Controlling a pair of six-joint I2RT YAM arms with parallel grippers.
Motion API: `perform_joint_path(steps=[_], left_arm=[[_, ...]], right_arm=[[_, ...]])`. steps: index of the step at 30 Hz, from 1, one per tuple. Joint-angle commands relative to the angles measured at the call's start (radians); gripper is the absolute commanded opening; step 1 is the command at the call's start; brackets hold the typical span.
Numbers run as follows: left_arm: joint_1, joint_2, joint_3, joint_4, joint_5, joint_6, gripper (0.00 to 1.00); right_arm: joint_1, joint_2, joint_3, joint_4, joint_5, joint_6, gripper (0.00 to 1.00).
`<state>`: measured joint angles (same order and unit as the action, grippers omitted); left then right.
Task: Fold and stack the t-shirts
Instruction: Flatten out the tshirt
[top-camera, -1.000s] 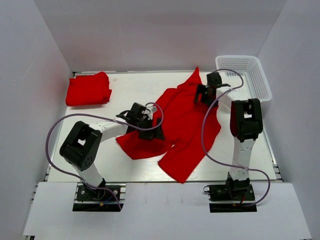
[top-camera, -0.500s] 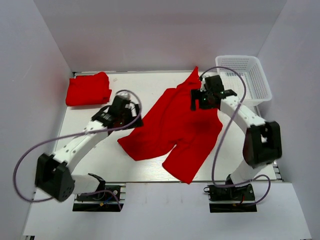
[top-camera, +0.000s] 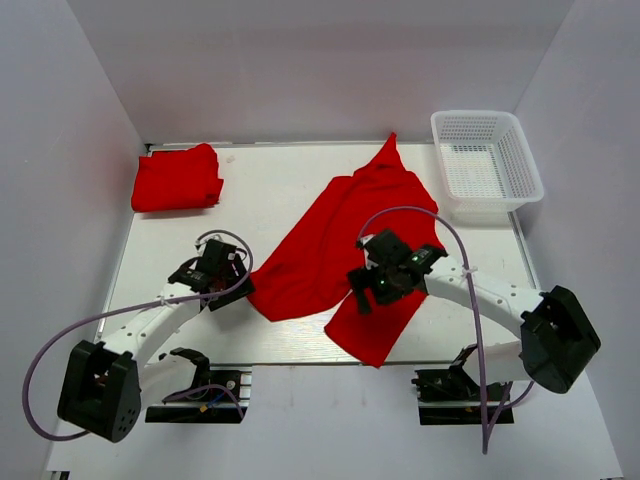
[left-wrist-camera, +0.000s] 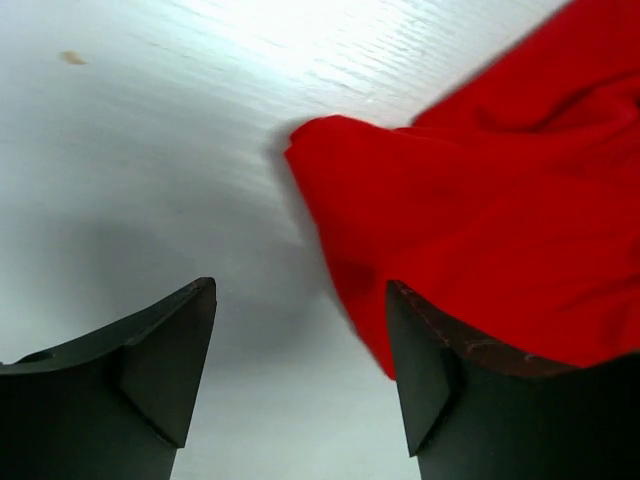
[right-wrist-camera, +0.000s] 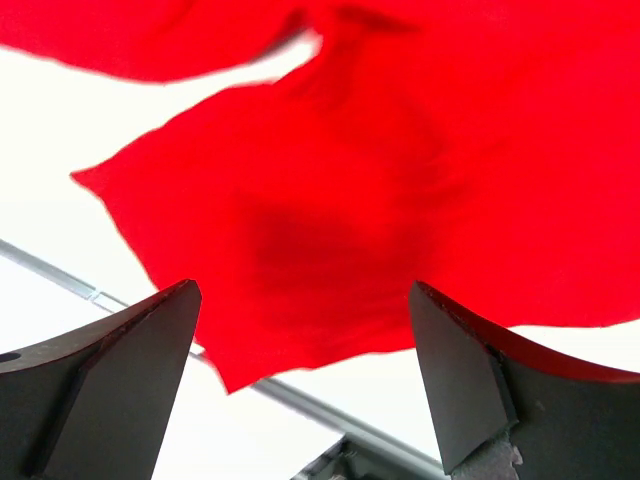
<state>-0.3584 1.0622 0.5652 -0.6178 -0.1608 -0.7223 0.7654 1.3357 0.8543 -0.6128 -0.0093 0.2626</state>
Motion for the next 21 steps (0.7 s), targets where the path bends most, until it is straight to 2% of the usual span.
perform_joint_path(steps=[1,2,5,7,9,10,12,13,14,15,19,21], left_arm=[[0.006,0.037,-0.028,0.153,0.096,0.03,0.77],[0.006,0.038,-0.048,0.192,0.113,0.03,0.77],[0.006,0.047,-0.082,0.24,0.141,0.055,0.68],[0.006,0.056,-0.094,0.24,0.126,0.055,0.57],[0.006,0.067,-0.094,0.24,0.116,0.064,0.51],[0.006,0.067,-0.103,0.24,0.116,0.076,0.43],[0.006,0.076,-0.114,0.256,0.125,0.086,0.33],[0.006,0.076,-0.114,0.256,0.126,0.086,0.16],[0.006,0.087,-0.114,0.268,0.126,0.086,0.05],[0.006,0.087,-0.114,0.268,0.135,0.086,0.0],[0.006,0.096,-0.079,0.245,0.115,0.096,0.0],[0.006,0.096,-0.053,0.234,0.087,0.096,0.0]], right_arm=[[0.067,-0.043,-0.011,-0.045,0.005,0.095,0.9],[0.092,-0.04,-0.015,-0.053,0.005,0.127,0.9],[0.158,-0.036,-0.044,-0.05,0.061,0.182,0.9],[0.201,-0.038,-0.082,-0.027,0.075,0.208,0.9],[0.221,-0.049,-0.109,0.001,0.075,0.213,0.9],[0.257,-0.056,-0.124,0.019,0.08,0.211,0.9],[0.297,-0.064,-0.132,0.034,0.092,0.175,0.9],[0.326,-0.064,-0.129,0.033,0.118,0.165,0.9],[0.34,-0.063,-0.124,0.036,0.123,0.155,0.9],[0.371,-0.059,-0.123,0.05,0.126,0.101,0.9],[0.46,0.003,-0.103,0.108,0.127,0.029,0.9],[0.508,0.028,-0.093,0.13,0.176,0.015,0.9]])
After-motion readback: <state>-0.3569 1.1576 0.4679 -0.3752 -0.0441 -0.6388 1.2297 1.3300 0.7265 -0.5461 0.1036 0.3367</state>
